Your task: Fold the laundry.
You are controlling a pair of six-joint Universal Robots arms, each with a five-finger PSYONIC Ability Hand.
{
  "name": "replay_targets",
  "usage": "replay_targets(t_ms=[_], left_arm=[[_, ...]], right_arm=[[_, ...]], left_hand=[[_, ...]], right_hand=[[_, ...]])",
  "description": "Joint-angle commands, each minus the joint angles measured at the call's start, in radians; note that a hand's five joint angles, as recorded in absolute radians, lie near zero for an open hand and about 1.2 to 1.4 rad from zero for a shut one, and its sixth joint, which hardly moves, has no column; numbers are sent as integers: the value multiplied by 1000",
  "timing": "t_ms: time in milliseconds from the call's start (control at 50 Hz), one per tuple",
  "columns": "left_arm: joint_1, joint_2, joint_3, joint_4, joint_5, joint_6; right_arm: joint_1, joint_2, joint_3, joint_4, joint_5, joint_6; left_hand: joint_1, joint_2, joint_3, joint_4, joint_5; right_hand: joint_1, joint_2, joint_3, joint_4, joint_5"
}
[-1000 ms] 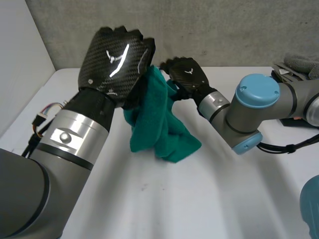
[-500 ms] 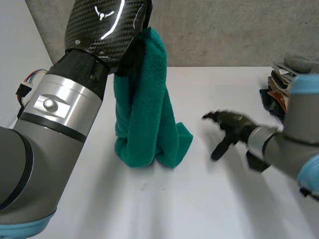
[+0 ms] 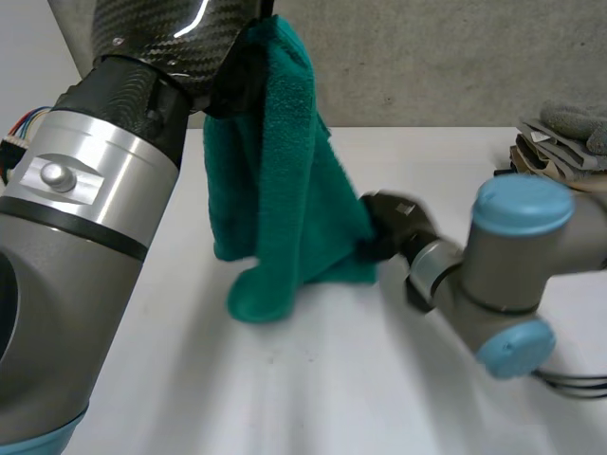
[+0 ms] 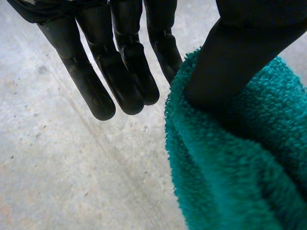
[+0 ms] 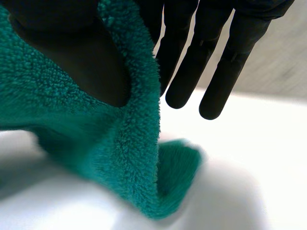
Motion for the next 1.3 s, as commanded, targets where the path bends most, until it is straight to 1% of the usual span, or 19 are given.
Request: replay_targets(t_ms=[20, 100, 240, 280, 340, 360, 380, 400, 500, 580, 680, 740, 840, 960, 1000, 1120, 1180, 1260, 1300], left_arm=[[6, 12, -52, -76, -26, -3], [6, 10, -107, -102, -29, -7], [4, -10, -247, -105, -63, -29], [3, -15, -291, -104, -69, -45], [7, -34, -319, -99, -67, -61], [7, -48, -327, -99, -67, -70], [9, -54, -328, -101, -67, -72], [9, -62, -328, -104, -69, -73], [32, -77, -333, -110, -69, -73], [66, -77, -334, -110, -64, -72], [98, -74, -342, -110, -63, -73], [109, -74, -345, -110, -61, -73], [132, -73, -341, -107, -53, -73], [135, -70, -279, -102, -50, -68], [142, -70, -232, -105, -53, -70], [135, -91, -140, -116, -53, -70], [132, -99, -127, -122, -53, -72], [130, -102, -120, -125, -55, -75], [130, -102, -121, -125, -56, -84]], right_arm=[[-80, 17, -210, 8, 28, -434], [-78, 69, -342, 9, 11, -425], [-28, 225, -422, -17, -190, -422], [-11, 277, -427, -20, -228, -422], [-5, 330, -427, -17, -236, -431], [-5, 346, -422, -12, -227, -431], [-6, 350, -418, -12, -219, -431], [-6, 345, -415, -11, -212, -431], [-18, 261, -381, -2, -164, -431], [-73, 124, -314, 41, -152, -431], [-178, -52, -212, 246, -167, -434], [-215, -77, -171, 380, -169, -440], [-239, -77, -41, 508, -179, -445], [-238, -121, 174, 338, -247, -399], [-229, -155, 245, 259, -253, -316], [-154, -164, 351, 101, -253, -26], [-94, -161, 354, 51, -247, 38], [-38, -114, 328, -60, -196, 89], [-17, -51, 297, -133, -127, 85]], left_hand=[[275, 199, 204, 196, 263], [275, 199, 204, 196, 263], [275, 199, 204, 196, 263], [275, 199, 204, 196, 263], [275, 199, 204, 196, 263], [275, 199, 204, 196, 263], [275, 199, 204, 196, 263], [275, 199, 204, 196, 263], [275, 199, 204, 196, 263], [275, 199, 204, 196, 263], [275, 199, 204, 196, 263], [275, 199, 204, 196, 263], [275, 199, 204, 196, 263], [275, 199, 204, 196, 263], [275, 199, 204, 196, 263], [275, 199, 204, 196, 263], [275, 199, 204, 196, 263], [275, 199, 204, 196, 263], [275, 199, 204, 196, 263]], right_hand=[[273, 221, 211, 201, 239], [273, 221, 211, 201, 239], [273, 221, 211, 201, 239], [273, 221, 211, 201, 239], [273, 221, 211, 201, 239], [-287, -339, -349, -359, -321], [-679, -731, -741, -751, -713], [-948, -1001, -1011, -1021, -983], [-948, -1001, -1011, -1021, -983], [-948, -1001, -1011, -1021, -983], [-884, -936, -946, -956, -918], [-733, -785, -795, -805, -768], [-730, -782, -792, -802, -764], [-832, -885, -895, -905, -867], [-948, -1001, -1011, -1021, -983], [-948, -1001, -1011, -1021, -983], [-948, -1001, -1011, -1021, -983], [-948, -1001, -1011, -1021, -983], [-825, -877, -887, -897, -859]])
